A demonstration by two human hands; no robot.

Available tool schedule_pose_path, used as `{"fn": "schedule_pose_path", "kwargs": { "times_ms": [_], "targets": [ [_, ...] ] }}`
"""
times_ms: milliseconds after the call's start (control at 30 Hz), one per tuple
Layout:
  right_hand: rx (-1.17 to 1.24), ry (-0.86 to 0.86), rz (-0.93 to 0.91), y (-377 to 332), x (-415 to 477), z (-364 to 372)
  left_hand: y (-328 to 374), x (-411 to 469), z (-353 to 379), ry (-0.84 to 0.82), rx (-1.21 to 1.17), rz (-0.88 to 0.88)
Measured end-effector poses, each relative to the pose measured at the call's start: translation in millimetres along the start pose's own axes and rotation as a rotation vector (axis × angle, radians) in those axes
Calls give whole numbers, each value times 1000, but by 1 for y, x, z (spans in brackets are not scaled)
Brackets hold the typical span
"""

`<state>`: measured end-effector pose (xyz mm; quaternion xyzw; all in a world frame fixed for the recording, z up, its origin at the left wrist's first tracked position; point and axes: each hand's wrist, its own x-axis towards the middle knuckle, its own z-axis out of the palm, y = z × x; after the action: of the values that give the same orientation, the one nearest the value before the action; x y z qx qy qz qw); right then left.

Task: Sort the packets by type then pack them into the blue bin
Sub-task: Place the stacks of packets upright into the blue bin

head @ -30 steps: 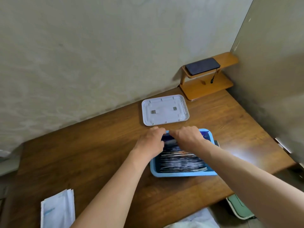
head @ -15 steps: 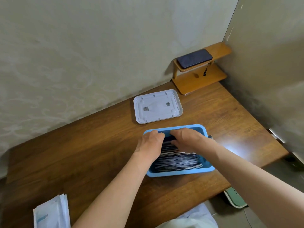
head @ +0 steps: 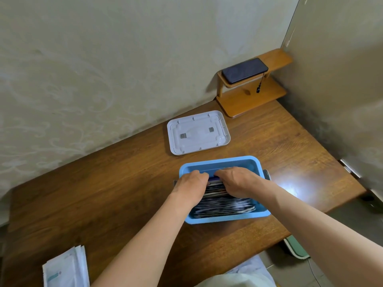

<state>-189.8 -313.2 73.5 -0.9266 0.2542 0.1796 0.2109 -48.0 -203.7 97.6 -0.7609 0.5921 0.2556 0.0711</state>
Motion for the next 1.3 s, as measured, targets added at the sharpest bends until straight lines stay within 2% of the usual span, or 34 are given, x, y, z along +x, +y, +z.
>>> {"fn": "schedule_pose_path", "kwargs": {
  "times_ms": [433,567,800,1000,1133,1200,1300],
  "targets": [
    [81,58,-20,-1,-7,1,7,-5,4,-64,57,21],
    [148,197,-19,0,-13,0,3,-13,5,63,102,84],
    [130,465,-115,-38,-7,-9,-25,-32,-8,244,-47,106],
    [321,504,-148,-105,9,-22,-61,-57,-12,358,-283,9],
    [420,491,-185,-152,26,-22,-98,-85,-12,456,-441,-122],
    [453,421,-244,-185,36,-17,-126,-111,-6,503,-480,-253],
    [530,204,-284,-244,55,1,-178,-160,18,580,-526,-476]
  ]
}}
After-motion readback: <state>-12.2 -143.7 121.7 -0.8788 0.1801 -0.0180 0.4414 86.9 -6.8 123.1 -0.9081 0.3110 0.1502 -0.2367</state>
